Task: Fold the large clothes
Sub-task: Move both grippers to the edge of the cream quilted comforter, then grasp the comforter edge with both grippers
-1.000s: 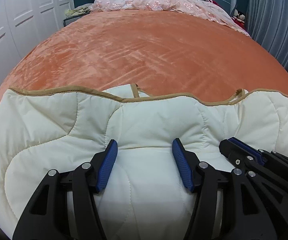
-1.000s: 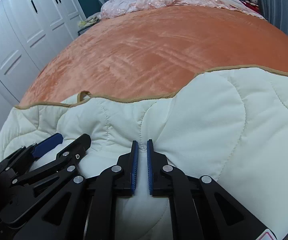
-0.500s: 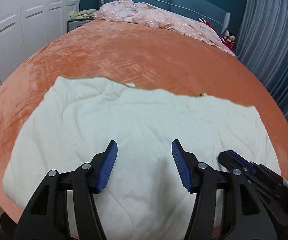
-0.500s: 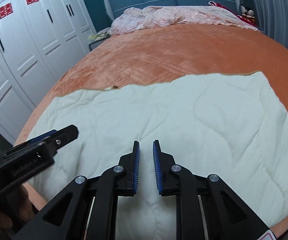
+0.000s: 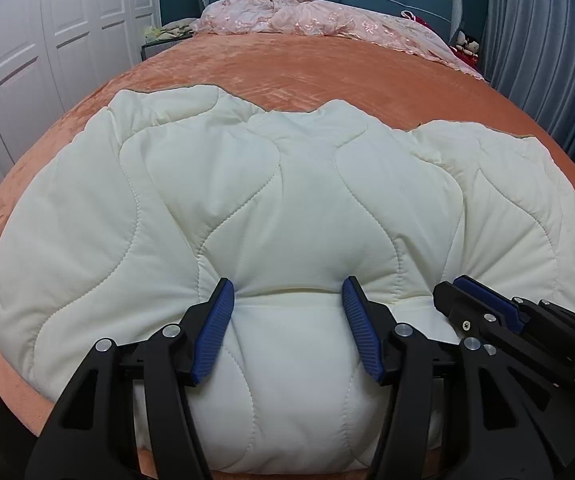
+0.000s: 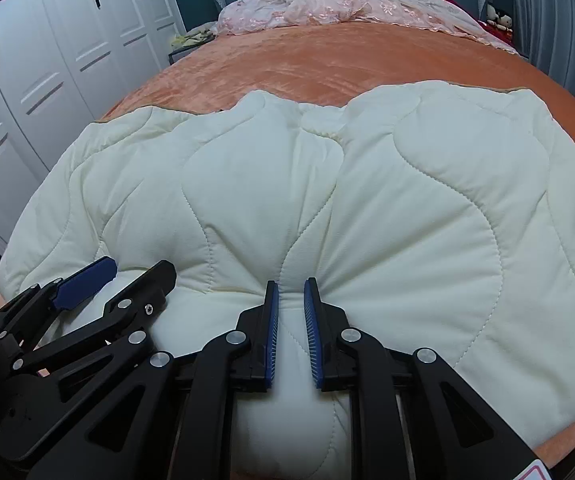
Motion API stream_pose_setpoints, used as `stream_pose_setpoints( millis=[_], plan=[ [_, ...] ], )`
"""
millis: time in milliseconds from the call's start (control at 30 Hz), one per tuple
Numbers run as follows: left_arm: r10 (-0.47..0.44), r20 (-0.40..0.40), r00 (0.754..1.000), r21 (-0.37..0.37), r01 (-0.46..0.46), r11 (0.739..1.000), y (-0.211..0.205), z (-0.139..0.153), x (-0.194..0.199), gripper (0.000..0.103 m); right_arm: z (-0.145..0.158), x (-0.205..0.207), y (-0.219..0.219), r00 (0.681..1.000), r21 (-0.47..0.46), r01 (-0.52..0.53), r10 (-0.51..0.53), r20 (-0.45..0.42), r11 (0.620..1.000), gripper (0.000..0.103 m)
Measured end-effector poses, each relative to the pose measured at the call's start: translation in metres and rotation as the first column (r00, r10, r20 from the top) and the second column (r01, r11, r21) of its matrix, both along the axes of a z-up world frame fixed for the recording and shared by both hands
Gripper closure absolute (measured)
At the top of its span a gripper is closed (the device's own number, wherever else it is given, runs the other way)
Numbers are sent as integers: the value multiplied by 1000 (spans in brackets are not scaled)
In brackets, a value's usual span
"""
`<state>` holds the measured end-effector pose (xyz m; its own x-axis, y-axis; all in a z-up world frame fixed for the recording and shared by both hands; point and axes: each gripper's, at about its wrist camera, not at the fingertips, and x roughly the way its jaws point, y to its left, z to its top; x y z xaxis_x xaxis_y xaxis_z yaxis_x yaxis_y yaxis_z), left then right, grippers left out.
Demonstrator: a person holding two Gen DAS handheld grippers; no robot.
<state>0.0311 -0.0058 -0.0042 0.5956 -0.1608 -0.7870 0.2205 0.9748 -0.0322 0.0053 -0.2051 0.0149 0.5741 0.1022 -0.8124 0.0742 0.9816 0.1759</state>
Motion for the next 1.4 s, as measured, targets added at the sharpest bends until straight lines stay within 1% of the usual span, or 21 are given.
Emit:
stream_pose_setpoints(
  millis=[300, 433, 500, 567, 600, 633, 667, 700, 733, 800, 833, 900, 967, 1000, 1067, 1133, 1267, 1367, 1400],
  plan=[
    [4, 17, 1000, 34, -5, 999, -6, -7, 5, 49, -5, 0, -1, 1000, -9, 3, -3, 12, 1000, 91],
    [2, 10, 1000, 48, -3, 999, -9, -5, 8, 48, -3, 4, -3, 1000, -2, -4, 4, -3, 1000, 92],
    [6, -23, 1000, 31, -6, 1000, -5, 5, 11, 46, 8, 8, -9, 999, 23, 18, -17, -29, 1000, 96],
    [75, -48, 996, -45, -77, 996, 13, 26, 12, 47, 30, 5, -17, 996, 50, 84, -83, -12, 995, 95],
    [116, -52, 992, -97, -120, 988, 29, 39, 10, 44, 41, 1, -20, 996, 67, 93, -93, 8, 993, 91],
    [159, -46, 986, -132, -163, 978, 46, 51, 7, 39, 52, -3, -22, 996, 89, 86, -88, 23, 992, 90],
    [206, -41, 978, -151, -210, 966, 64, 61, 4, 27, 61, -7, -22, 997, 103, 71, -74, 26, 992, 89],
    [243, -41, 969, -170, -247, 954, 82, 67, 0, 22, 67, -11, -19, 998, 112, 51, -54, 23, 992, 88],
    [274, -51, 960, -190, -278, 942, 100, 70, -3, 22, 71, -15, -15, 999, 121, 26, -28, 19, 992, 88],
    [334, -113, 936, -220, -351, 910, 138, 67, -5, 22, 72, -23, -4, 1000, 130, -14, 13, 8, 991, 88],
    [361, -152, 920, -241, -388, 889, 154, 61, -6, 22, 70, -27, 2, 1000, 134, -24, 25, -2, 991, 88],
    [392, -219, 894, -307, -444, 842, 184, 47, -11, 22, 62, -28, 11, 999, 145, -39, 43, -25, 989, 88],
    [415, -255, 873, -319, -481, 817, 197, 37, -14, 22, 49, -27, 19, 997, 158, -41, 52, -64, 987, 88],
    [407, -278, 870, -334, -485, 808, 202, 31, -15, 22, 43, -26, 22, 995, 173, -39, 54, -83, 984, 88],
    [415, -311, 855, -337, -508, 793, 205, 23, -17, 22, 33, -25, 24, 993, 178, -28, 48, -108, 984, 88],
    [406, -323, 855, -342, -505, 792, 204, 17, -17, 22, 26, -24, 26, 992, 165, -28, 48, -117, 986, 88],
    [383, -318, 867, -316, -478, 820, 190, 13, -11, 22, 20, -22, 29, 991, 137, -39, 57, -125, 990, 88],
    [374, -313, 873, -298, -465, 834, 182, 12, -8, 22, 17, -20, 32, 990, 121, -40, 56, -128, 992, 88],
    [377, -310, 873, -290, -464, 837, 181, 12, -7, 20, 16, -20, 32, 990, 114, -41, 56, -128, 993, 88]
  ],
)
